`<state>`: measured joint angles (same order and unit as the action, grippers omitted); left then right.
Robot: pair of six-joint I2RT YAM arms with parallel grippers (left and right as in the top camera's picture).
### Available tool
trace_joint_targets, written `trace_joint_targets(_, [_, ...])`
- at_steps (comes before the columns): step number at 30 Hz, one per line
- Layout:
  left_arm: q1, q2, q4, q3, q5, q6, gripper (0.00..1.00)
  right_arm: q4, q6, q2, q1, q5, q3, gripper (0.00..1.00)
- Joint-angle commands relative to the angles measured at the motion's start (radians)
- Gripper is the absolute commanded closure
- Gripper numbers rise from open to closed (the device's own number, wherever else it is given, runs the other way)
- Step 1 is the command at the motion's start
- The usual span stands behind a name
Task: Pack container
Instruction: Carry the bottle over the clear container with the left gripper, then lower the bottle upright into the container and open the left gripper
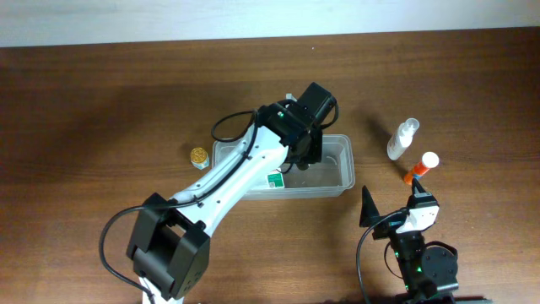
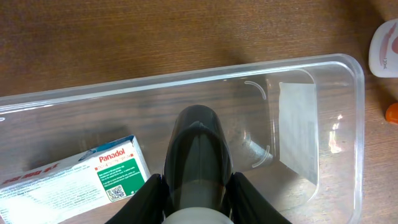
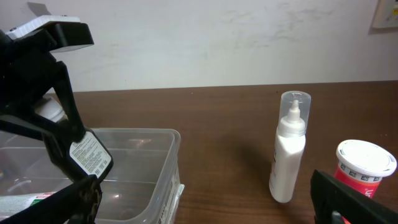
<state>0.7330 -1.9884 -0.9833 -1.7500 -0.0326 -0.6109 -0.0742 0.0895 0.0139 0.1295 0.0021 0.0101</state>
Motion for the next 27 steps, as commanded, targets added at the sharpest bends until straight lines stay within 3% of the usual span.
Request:
trace_joint_targets(1, [0.008, -0.016, -0.001, -0.003, -0.018, -0.033, 0.87, -0.005, -0.004, -0.008, -0.007, -0.002, -0.005, 0.02])
trace_joint_targets(13, [0.022, -0.058, -0.020, -0.003, -0.074, -0.123, 0.87, -0.005, -0.004, -0.008, -0.007, -0.001, -0.005, 0.01])
trace_joint_targets(27, [0.050, -0.059, -0.017, -0.003, -0.104, -0.142, 0.87, -0.005, -0.004, -0.008, -0.007, -0.002, -0.005, 0.02])
